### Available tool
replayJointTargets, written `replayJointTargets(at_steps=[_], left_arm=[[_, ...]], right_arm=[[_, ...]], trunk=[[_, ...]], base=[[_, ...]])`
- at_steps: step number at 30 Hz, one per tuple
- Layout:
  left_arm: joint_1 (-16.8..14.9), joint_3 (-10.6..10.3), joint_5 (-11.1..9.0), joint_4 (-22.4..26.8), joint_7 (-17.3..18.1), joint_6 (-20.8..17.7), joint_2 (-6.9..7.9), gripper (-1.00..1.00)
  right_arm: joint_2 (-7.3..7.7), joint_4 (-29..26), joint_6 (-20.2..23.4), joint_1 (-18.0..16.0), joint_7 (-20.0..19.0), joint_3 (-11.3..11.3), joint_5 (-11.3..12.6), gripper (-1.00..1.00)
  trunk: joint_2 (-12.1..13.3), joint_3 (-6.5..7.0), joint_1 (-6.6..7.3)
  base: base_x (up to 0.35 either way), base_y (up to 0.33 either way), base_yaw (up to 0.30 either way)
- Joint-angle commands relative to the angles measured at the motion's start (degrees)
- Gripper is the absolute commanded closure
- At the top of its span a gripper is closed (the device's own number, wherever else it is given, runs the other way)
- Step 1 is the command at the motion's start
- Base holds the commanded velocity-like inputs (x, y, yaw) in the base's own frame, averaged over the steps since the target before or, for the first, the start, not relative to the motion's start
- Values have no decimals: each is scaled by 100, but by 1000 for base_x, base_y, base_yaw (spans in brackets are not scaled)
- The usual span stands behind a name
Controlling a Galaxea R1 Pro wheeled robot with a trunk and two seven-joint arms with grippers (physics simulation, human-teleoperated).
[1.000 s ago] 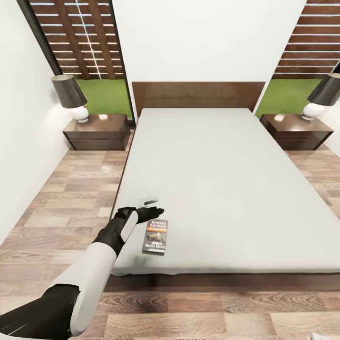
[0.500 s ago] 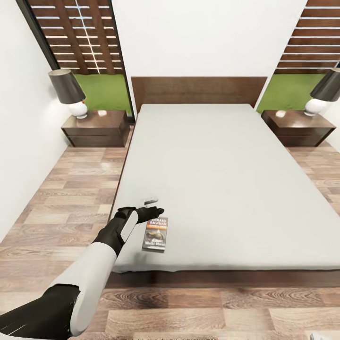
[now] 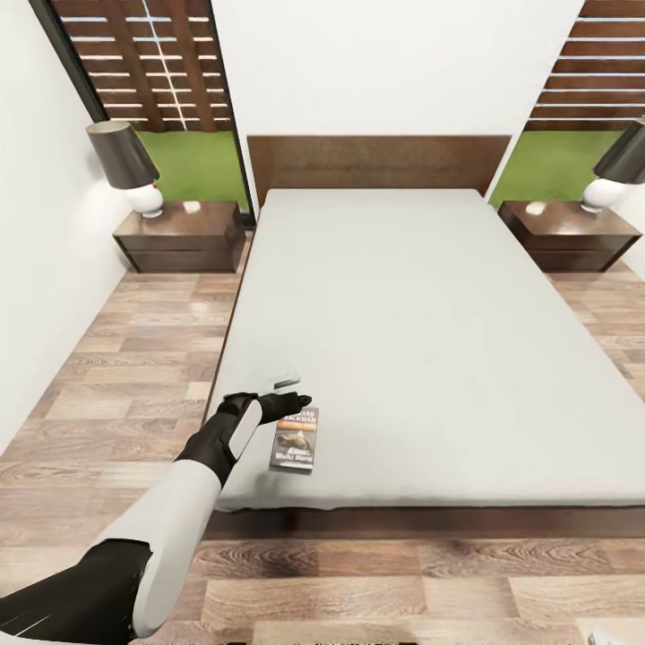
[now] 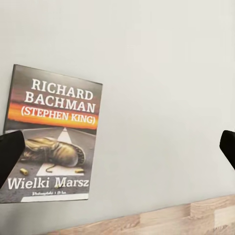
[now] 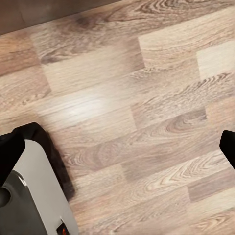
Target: In the bedroom, move the book from the bed onto either nightstand, and place the two sandals side by side next to the bed.
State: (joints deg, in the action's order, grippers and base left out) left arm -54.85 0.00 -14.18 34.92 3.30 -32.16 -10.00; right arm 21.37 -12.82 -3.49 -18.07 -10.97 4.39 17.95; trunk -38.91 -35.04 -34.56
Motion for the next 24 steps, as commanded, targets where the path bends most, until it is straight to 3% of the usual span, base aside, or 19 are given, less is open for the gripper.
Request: replayJointTargets(at_steps=[1, 16, 24], left_arm=[[-1, 0, -9, 6, 4, -28, 0, -100], [0, 0, -12, 6, 4, -28, 0, -100], [-6, 0, -6, 6, 4, -28, 0, -100]], right_arm=[[-1, 8, -11, -3, -46, 45, 16, -100], [-1, 8, -13, -3, -46, 39, 16, -100], [-1, 8, -17, -3, -46, 31, 16, -100]], trunk=[[-5, -14, -1], [-5, -147, -1], [-5, -170, -1]], base=[[0, 0, 0], [1, -1, 0], [191, -132, 0]])
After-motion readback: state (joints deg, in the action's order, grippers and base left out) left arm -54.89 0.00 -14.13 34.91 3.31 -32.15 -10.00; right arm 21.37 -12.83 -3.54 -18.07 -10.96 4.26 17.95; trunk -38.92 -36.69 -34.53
